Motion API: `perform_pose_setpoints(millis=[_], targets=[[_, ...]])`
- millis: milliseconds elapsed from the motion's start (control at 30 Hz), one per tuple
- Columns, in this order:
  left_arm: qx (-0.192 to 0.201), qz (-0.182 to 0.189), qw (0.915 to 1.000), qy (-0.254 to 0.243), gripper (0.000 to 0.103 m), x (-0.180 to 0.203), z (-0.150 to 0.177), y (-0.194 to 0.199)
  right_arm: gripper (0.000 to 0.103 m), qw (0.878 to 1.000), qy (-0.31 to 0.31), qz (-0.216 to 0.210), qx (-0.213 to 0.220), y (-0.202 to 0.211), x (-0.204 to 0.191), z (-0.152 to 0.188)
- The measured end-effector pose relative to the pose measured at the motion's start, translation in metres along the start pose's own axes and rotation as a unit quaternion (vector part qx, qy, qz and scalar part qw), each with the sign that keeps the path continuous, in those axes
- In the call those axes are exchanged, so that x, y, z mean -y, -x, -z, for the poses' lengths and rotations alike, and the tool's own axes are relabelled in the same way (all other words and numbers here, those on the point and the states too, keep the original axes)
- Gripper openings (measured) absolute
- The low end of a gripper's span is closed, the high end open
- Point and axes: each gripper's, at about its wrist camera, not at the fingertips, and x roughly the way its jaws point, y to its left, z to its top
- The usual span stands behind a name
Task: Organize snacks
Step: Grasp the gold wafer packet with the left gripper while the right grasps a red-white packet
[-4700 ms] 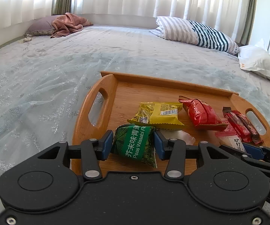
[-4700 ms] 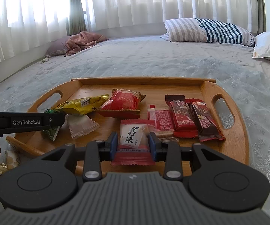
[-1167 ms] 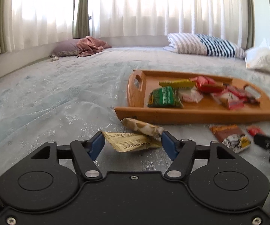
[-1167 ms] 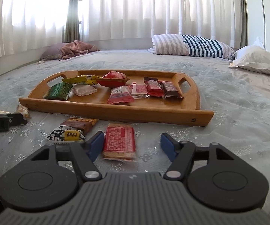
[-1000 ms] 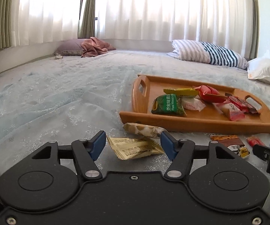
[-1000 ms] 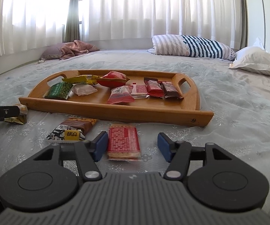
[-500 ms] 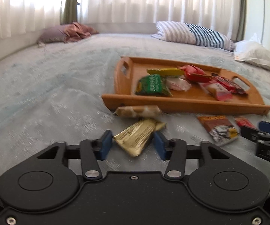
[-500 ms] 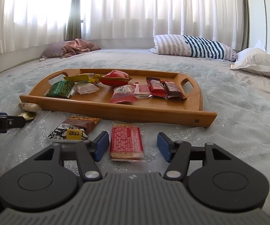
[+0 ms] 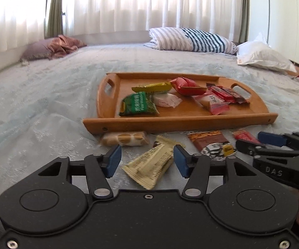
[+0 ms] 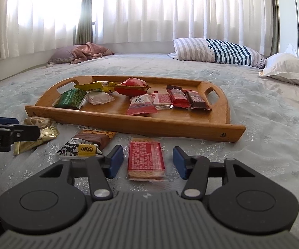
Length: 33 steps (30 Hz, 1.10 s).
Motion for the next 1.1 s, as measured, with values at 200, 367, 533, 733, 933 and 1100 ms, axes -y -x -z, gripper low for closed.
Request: perform_pose_setpoints(millis=[200, 367, 533, 733, 933, 1100], targets=[[0.007, 0.009, 0.9999, -0.007, 0.06, 0.0, 0.001, 0.0, 0.052, 1.0, 0.002, -0.002, 0.001, -0.001, -0.001, 0.001], [-0.007, 0.005, 1.0, -0.001, 0.055, -0.007, 0.001, -0.015, 0.049, 1.0, 0.004, -0.004, 0.001, -0.001, -0.002, 0.0], [-0.021, 0.026, 0.9992, 0.022, 0.049, -0.011, 0.004, -0.023, 0.047, 1.0, 0.006, -0.002, 0.002, -0.001, -0.002, 0.001], [-0.022, 0.027, 0.999, 0.028, 0.037, -0.005, 0.004, -0.019, 0.039, 1.0, 0.013, -0.003, 0.0, -0.001, -0.006, 0.001], [-0.015, 0.014, 0.9993, 0.032, 0.033, 0.001, 0.002, -0.014, 0.037, 1.0, 0.006, -0.005, 0.001, 0.003, -0.01, 0.0], [-0.005, 0.015, 0.9991, 0.04, 0.022, 0.001, -0.007, -0.008, 0.037, 1.0, -0.005, -0.002, 0.004, 0.009, -0.007, -0.005]])
